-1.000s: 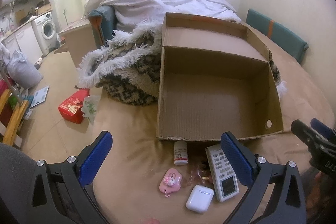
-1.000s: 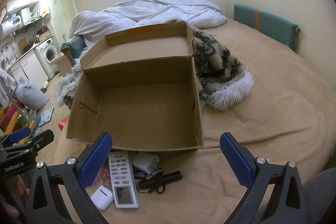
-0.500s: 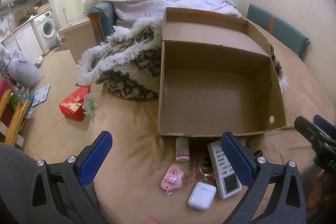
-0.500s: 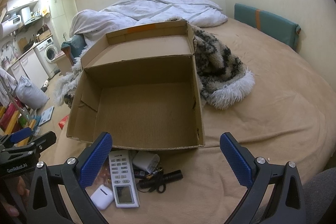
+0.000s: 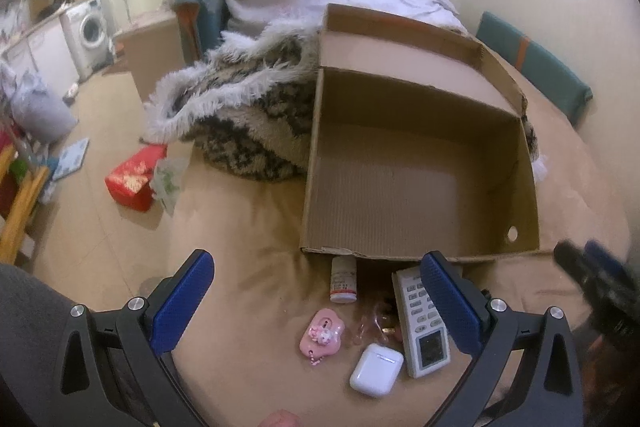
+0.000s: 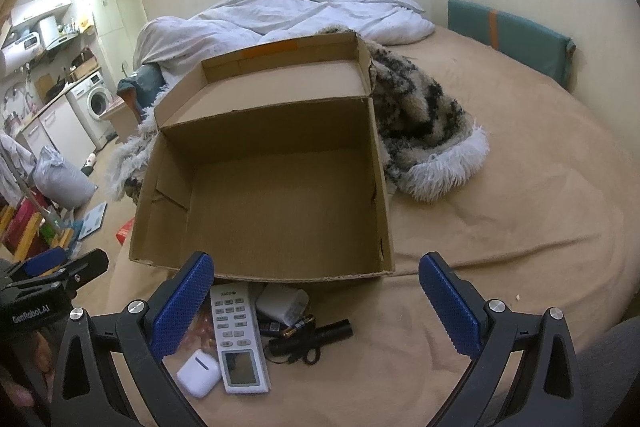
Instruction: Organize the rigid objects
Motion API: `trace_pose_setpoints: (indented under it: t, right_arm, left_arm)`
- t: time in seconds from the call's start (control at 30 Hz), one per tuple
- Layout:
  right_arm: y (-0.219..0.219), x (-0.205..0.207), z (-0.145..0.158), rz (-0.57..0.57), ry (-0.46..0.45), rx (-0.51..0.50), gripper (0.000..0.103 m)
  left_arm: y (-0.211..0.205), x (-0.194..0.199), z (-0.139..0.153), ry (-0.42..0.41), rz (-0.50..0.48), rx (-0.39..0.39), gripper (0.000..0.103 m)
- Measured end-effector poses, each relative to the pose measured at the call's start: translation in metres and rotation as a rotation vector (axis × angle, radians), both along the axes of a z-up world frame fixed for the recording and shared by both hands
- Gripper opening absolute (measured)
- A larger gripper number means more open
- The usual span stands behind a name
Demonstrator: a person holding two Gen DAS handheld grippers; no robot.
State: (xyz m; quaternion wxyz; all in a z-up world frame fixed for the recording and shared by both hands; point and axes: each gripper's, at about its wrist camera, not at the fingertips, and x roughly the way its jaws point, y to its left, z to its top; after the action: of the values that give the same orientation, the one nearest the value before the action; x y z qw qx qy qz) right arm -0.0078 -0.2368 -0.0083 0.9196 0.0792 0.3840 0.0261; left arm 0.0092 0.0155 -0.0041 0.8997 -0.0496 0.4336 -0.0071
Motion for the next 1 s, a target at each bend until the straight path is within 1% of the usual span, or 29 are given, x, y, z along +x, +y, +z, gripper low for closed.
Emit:
trace_pose_setpoints:
  t: [0.07, 0.17, 0.2, 0.27, 0.33, 0.4, 0.43, 0.47, 0.5, 0.6, 0.63, 0.67, 0.7, 0.73, 0.77, 0.8, 0.83, 0.87, 0.93, 1.0]
  right_arm:
    - [0.001, 0.003, -0.004, 0.016, 0.025, 0.015, 0.103]
    - [-0.001, 0.009, -0.014, 0.04, 0.075, 0.071, 0.103]
    - [-0.001, 0.012, -0.017, 0.05, 0.097, 0.088, 0.103]
    - [0.001, 0.02, -0.026, 0.091, 0.161, 0.123, 0.103]
    - [0.007, 0.029, -0.036, 0.148, 0.234, 0.18, 0.103]
    - [0.011, 0.034, -0.046, 0.179, 0.298, 0.234, 0.103]
    - [0.015, 0.036, -0.051, 0.199, 0.331, 0.255, 0.097]
    - [0.019, 0.037, -0.056, 0.215, 0.356, 0.262, 0.092]
    - [0.023, 0.038, -0.06, 0.229, 0.381, 0.258, 0.084]
    - [0.039, 0.043, -0.073, 0.283, 0.449, 0.242, 0.079]
    - [0.044, 0.044, -0.075, 0.298, 0.462, 0.233, 0.077]
    - [0.05, 0.046, -0.079, 0.31, 0.476, 0.218, 0.077]
    - [0.055, 0.047, -0.083, 0.315, 0.484, 0.2, 0.077]
    - [0.057, 0.049, -0.086, 0.305, 0.488, 0.172, 0.077]
    - [0.059, 0.051, -0.091, 0.283, 0.494, 0.138, 0.077]
    - [0.064, 0.053, -0.097, 0.276, 0.509, 0.123, 0.072]
    - [0.068, 0.056, -0.103, 0.29, 0.53, 0.134, 0.061]
    - [0.073, 0.057, -0.108, 0.3, 0.551, 0.142, 0.058]
    - [0.084, 0.061, -0.116, 0.313, 0.567, 0.11, 0.057]
    - [0.095, 0.061, -0.121, 0.332, 0.569, 0.073, 0.057]
  left_arm:
    - [0.006, 0.004, 0.0, 0.014, 0.02, -0.016, 0.103]
    - [0.011, 0.014, -0.006, 0.085, 0.032, -0.002, 0.103]
    - [0.011, 0.019, -0.01, 0.123, 0.03, 0.011, 0.103]
    - [0.013, 0.031, -0.024, 0.232, 0.007, 0.02, 0.103]
    - [0.014, 0.04, -0.035, 0.308, -0.004, 0.038, 0.103]
    - [0.017, 0.043, -0.043, 0.324, 0.009, 0.057, 0.103]
    - [0.016, 0.045, -0.048, 0.346, -0.005, 0.059, 0.103]
    - [0.013, 0.048, -0.055, 0.384, -0.025, 0.063, 0.103]
    - [0.01, 0.05, -0.061, 0.418, -0.041, 0.069, 0.103]
    - [0.004, 0.055, -0.087, 0.535, -0.087, 0.089, 0.101]
    - [0.003, 0.055, -0.093, 0.561, -0.092, 0.084, 0.096]
    - [0.003, 0.056, -0.101, 0.585, -0.098, 0.075, 0.088]
    - [0.004, 0.057, -0.108, 0.61, -0.091, 0.083, 0.083]
    - [0.007, 0.059, -0.112, 0.618, -0.076, 0.084, 0.074]
    - [0.011, 0.059, -0.115, 0.622, -0.058, 0.069, 0.071]
    - [0.016, 0.059, -0.117, 0.628, -0.039, 0.043, 0.071]
    - [0.018, 0.059, -0.119, 0.628, -0.031, 0.03, 0.071]
    - [0.019, 0.059, -0.12, 0.624, -0.028, 0.022, 0.071]
    - [0.018, 0.059, -0.121, 0.612, -0.04, 0.026, 0.071]
    - [0.018, 0.058, -0.122, 0.618, -0.051, 0.022, 0.071]
